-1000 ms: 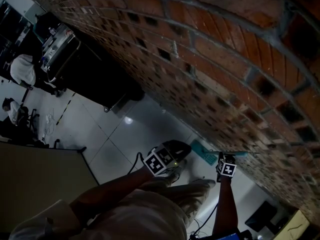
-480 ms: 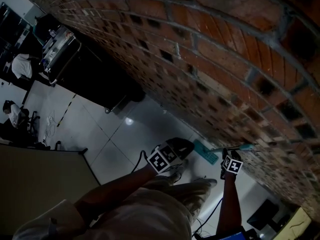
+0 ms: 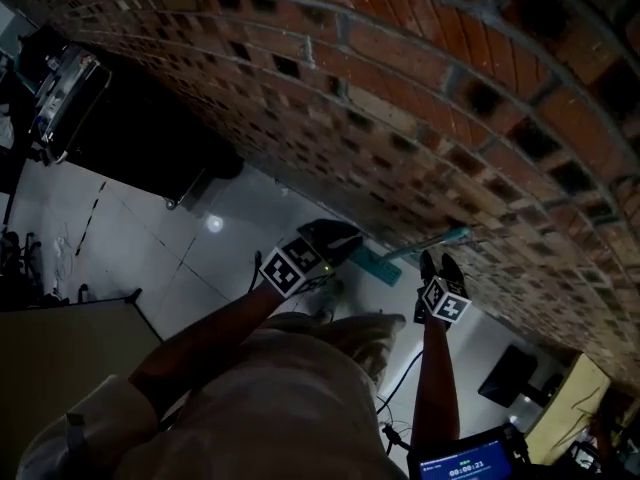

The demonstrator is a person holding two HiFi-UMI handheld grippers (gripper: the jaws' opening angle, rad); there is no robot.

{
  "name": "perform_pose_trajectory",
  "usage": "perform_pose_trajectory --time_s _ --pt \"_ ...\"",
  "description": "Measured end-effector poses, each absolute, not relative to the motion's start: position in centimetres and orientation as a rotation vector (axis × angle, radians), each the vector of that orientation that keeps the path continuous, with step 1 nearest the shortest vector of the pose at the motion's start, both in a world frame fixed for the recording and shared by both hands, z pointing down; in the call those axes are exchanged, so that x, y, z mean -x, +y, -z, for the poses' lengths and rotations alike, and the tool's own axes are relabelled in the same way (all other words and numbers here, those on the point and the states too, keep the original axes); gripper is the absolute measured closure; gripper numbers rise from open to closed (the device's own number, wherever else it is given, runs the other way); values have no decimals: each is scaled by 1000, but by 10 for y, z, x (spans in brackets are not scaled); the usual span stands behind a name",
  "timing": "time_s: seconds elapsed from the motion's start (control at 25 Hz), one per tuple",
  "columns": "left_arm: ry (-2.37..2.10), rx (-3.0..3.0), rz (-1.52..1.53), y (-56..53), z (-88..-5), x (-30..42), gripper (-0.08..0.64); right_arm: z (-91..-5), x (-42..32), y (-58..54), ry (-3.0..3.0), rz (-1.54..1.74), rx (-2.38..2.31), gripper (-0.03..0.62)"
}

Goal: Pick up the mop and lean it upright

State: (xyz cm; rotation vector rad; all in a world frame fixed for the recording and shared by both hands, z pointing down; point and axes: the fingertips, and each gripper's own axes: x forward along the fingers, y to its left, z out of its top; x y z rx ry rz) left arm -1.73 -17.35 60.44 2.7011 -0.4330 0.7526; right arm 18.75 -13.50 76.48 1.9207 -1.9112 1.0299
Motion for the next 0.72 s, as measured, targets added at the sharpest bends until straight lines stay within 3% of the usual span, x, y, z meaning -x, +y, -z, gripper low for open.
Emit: perform_pose_trajectory --time_s 0.32,0.72 --pt "-435 -2767 -555 -191 -557 3 483 -614 -194 -117 -2014 -629 -2036 333" --pt "-427 -2868 -402 -198 -506 -2 483 -469 -210 -74 -1991 -182 -2236 400"
